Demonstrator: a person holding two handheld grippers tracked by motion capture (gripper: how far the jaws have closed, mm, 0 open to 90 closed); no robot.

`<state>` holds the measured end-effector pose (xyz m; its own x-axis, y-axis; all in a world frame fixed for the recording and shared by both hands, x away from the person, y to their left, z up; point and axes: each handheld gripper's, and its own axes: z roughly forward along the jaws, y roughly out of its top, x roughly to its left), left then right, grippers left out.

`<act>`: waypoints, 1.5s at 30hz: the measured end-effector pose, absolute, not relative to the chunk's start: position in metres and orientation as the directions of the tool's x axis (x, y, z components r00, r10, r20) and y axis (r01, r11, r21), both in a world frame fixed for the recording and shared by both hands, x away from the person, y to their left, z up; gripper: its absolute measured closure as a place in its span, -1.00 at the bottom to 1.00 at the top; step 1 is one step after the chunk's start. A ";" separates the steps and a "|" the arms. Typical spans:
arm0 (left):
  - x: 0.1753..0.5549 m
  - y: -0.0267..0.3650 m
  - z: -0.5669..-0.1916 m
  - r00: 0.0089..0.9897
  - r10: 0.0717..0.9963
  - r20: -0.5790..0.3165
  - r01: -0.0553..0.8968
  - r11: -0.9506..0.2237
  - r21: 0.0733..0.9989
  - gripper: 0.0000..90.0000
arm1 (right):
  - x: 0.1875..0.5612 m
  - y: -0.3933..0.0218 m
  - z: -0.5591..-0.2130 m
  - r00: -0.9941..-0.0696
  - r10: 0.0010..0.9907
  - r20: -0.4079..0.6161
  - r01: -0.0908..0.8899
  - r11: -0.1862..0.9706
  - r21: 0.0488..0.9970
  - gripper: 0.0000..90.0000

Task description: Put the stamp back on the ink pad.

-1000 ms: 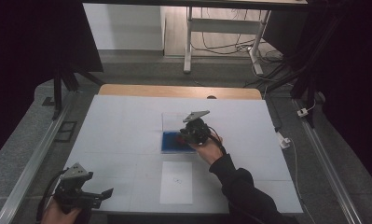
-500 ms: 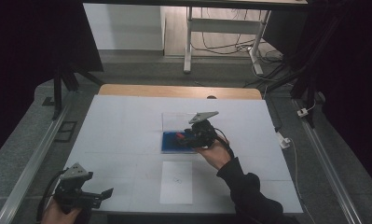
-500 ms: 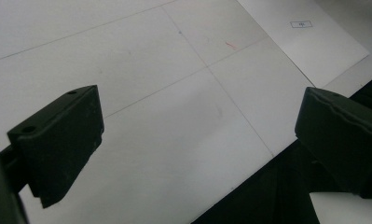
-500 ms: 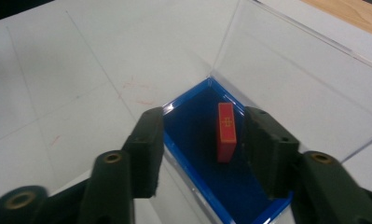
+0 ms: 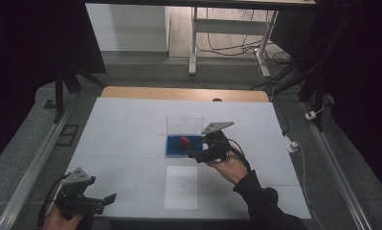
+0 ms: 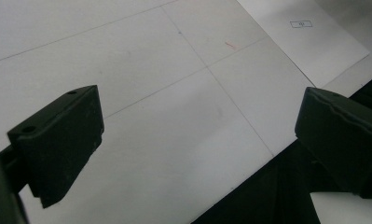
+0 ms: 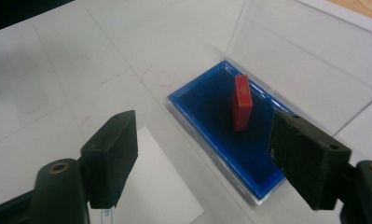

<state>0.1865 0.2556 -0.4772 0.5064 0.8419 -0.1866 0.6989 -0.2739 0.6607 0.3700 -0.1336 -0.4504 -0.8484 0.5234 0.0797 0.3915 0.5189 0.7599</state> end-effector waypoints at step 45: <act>0.187 0.255 -0.477 0.503 0.845 -0.184 0.700 -0.273 0.660 -0.97 | 0.299 -0.233 -0.446 -0.777 0.622 0.098 0.451 0.441 0.776 -1.00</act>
